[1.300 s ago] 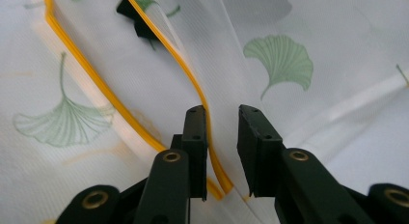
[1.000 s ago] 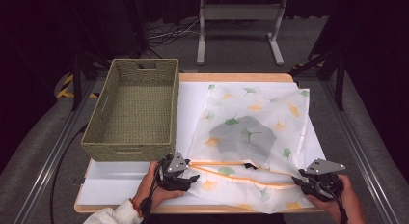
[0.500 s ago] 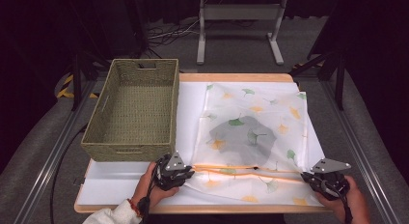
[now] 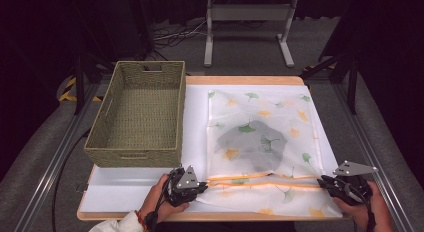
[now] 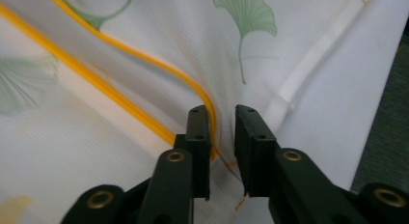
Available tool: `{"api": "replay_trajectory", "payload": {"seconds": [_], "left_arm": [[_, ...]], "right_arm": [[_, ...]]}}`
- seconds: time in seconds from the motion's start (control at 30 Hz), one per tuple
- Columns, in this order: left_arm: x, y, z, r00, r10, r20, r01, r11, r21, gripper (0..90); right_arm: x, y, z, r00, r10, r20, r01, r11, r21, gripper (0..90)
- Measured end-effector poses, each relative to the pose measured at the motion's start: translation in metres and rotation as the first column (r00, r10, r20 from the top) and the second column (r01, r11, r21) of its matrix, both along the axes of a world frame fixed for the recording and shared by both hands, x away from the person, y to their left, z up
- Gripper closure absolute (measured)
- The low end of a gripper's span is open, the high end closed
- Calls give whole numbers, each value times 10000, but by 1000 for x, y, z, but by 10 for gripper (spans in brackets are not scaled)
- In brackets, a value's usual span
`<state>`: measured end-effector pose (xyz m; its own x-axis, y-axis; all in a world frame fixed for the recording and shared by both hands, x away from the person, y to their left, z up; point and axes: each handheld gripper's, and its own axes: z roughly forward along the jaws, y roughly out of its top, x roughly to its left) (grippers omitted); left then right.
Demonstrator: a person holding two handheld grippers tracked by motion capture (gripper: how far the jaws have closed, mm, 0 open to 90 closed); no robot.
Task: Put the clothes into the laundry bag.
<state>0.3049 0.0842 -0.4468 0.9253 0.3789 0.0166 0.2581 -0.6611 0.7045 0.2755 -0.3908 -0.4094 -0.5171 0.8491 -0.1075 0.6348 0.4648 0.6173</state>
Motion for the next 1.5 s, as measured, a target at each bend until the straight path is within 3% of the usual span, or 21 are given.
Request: {"api": "replay_trajectory", "payload": {"seconds": [0.1,0.2,0.3,0.37,0.57,0.63,0.77,0.97,1.07,1.1,1.27,1.33,1.43,1.47,1.5], "left_arm": [[-1,2,2,10000,38,91,-37,9999,-127,810],[-3,5,6,9994,35,338,-21,9991,-425,784],[-4,8,11,9983,-54,572,77,9992,-400,784],[-4,10,13,9982,-25,601,59,9984,-565,779],[-2,23,23,9951,353,924,-287,9970,-724,750],[-1,30,28,9925,585,1076,-483,9943,-947,734],[-1,44,36,9842,916,1517,-730,9896,-1241,720],[-7,62,40,9730,1369,1858,-1155,9859,-1214,671],[-10,71,40,9689,1624,1866,-1391,9815,-1316,642],[-13,77,39,9635,1821,1961,-1606,9796,-1206,627],[-18,91,37,9571,2230,1852,-2011,9709,-1300,591],[-20,102,34,9494,2613,1745,-2393,9612,-1372,575],[-21,108,34,9442,2780,1767,-2561,9569,-1368,557],[-23,113,33,9332,3039,1916,-2828,9504,-1296,550],[-24,116,34,9284,3169,1940,-2952,9461,-1332,521]], "right_arm": [[-4,-3,9,9987,75,501,-97,9990,437,739],[-9,1,19,9924,477,1137,-571,9951,810,741],[-12,4,25,9850,922,1461,-1083,9884,1068,738],[-14,4,30,9822,908,1644,-1125,9854,1277,756],[-14,7,36,9725,961,2122,-1237,9849,1208,854],[-13,10,35,9688,1112,2216,-1377,9846,1080,861],[-13,16,38,9579,1378,2517,-1667,9812,972,847],[-11,20,41,9399,1447,3091,-1773,9809,797,806],[-10,19,41,9382,1398,3167,-1739,9814,818,798],[-7,18,41,9364,1343,3242,-1687,9824,803,778],[-3,17,39,9346,1326,3301,-1609,9852,598,751],[-1,17,38,9330,1356,3333,-1607,9858,487,741],[2,18,37,9334,1409,3301,-1642,9855,438,730],[3,18,37,9330,1433,3302,-1665,9851,428,719],[4,19,36,9327,1472,3291,-1704,9844,427,711]]}}
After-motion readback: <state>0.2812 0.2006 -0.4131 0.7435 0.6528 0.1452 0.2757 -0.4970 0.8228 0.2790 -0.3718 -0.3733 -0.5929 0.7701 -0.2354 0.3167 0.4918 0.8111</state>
